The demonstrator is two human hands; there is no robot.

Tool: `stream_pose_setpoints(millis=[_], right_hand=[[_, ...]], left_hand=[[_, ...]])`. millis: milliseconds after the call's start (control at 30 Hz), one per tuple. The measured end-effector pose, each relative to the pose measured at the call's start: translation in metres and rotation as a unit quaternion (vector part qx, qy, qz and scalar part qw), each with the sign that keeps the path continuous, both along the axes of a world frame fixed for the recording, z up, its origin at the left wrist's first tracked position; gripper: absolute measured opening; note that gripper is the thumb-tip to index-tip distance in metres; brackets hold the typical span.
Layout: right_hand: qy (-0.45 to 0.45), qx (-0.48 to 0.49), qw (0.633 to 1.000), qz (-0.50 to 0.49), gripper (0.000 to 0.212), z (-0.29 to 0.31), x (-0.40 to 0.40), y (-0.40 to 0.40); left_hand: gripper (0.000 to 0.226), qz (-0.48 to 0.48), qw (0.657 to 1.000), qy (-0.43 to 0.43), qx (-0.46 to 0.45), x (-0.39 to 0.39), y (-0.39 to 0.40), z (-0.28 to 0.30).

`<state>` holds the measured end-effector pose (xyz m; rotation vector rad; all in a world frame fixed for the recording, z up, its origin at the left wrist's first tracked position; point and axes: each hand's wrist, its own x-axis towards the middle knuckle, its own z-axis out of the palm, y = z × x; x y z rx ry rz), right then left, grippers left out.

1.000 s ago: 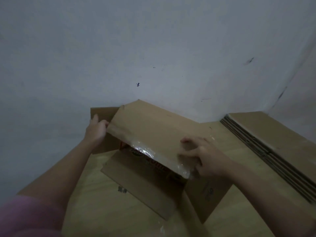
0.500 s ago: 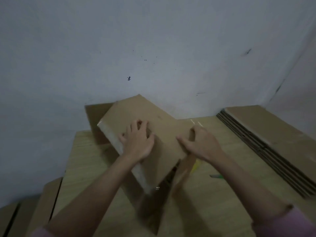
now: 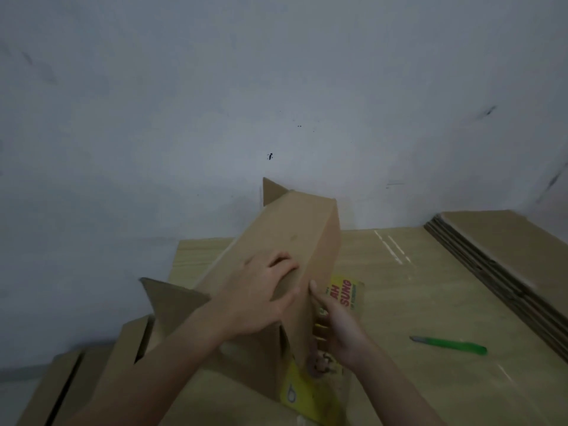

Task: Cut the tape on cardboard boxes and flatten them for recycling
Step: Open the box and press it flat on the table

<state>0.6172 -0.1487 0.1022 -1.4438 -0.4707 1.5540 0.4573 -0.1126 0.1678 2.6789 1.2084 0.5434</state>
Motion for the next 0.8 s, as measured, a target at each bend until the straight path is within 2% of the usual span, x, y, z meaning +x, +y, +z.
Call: stream_pose_setpoints(millis=[100, 167, 267, 300, 367, 400, 467, 500, 600, 667, 733, 800], right_hand=[[-0.071, 0.055, 0.991, -0.098, 0.068, 0.006, 0.001, 0.012], [-0.099, 0.072, 0.981, -0.149, 0.062, 0.02, 0.001, 0.021], [-0.06, 0.11, 0.983, -0.133, 0.034, 0.052, 0.0, 0.03], [-0.018, 0.149, 0.982, -0.112, 0.026, 0.066, -0.002, 0.029], [0.046, 0.233, 0.969, -0.071, 0.026, 0.089, -0.008, 0.026], [0.043, 0.267, 0.961, -0.055, 0.03, 0.095, -0.011, 0.024], [-0.064, 0.292, 0.954, -0.029, 0.028, 0.091, -0.019, 0.023], [-0.154, 0.277, 0.948, -0.01, 0.029, 0.084, -0.023, 0.025], [-0.337, 0.206, 0.906, 0.154, 0.056, 0.056, -0.031, 0.024], [-0.413, 0.23, 0.854, 0.216, 0.056, 0.043, -0.031, 0.019], [-0.419, 0.287, 0.835, 0.212, 0.036, 0.038, -0.024, 0.009], [-0.354, 0.304, 0.854, 0.23, 0.023, 0.039, -0.012, -0.002]], left_hand=[[0.07, -0.01, 0.998, -0.061, 0.008, -0.014, 0.001, 0.0], [0.074, -0.047, 0.997, -0.06, -0.024, -0.024, -0.003, 0.005], [0.09, -0.086, 0.994, 0.032, -0.059, -0.034, -0.011, 0.01], [0.086, -0.083, 0.994, 0.017, -0.068, -0.035, -0.012, 0.009], [0.06, -0.048, 0.989, -0.124, -0.07, -0.034, -0.01, 0.003], [0.047, -0.009, 0.976, -0.206, -0.067, -0.033, -0.008, 0.001], [0.038, 0.075, 0.941, -0.318, -0.09, -0.031, -0.008, 0.005], [0.036, 0.099, 0.925, -0.347, -0.115, -0.03, -0.01, 0.006], [0.036, 0.115, 0.911, -0.364, -0.157, -0.03, -0.016, 0.01], [0.037, 0.124, 0.91, -0.364, -0.157, -0.028, -0.019, 0.01], [0.03, 0.142, 0.902, -0.382, -0.147, -0.028, -0.02, 0.01], [0.026, 0.143, 0.905, -0.379, -0.132, -0.029, -0.024, 0.015]])
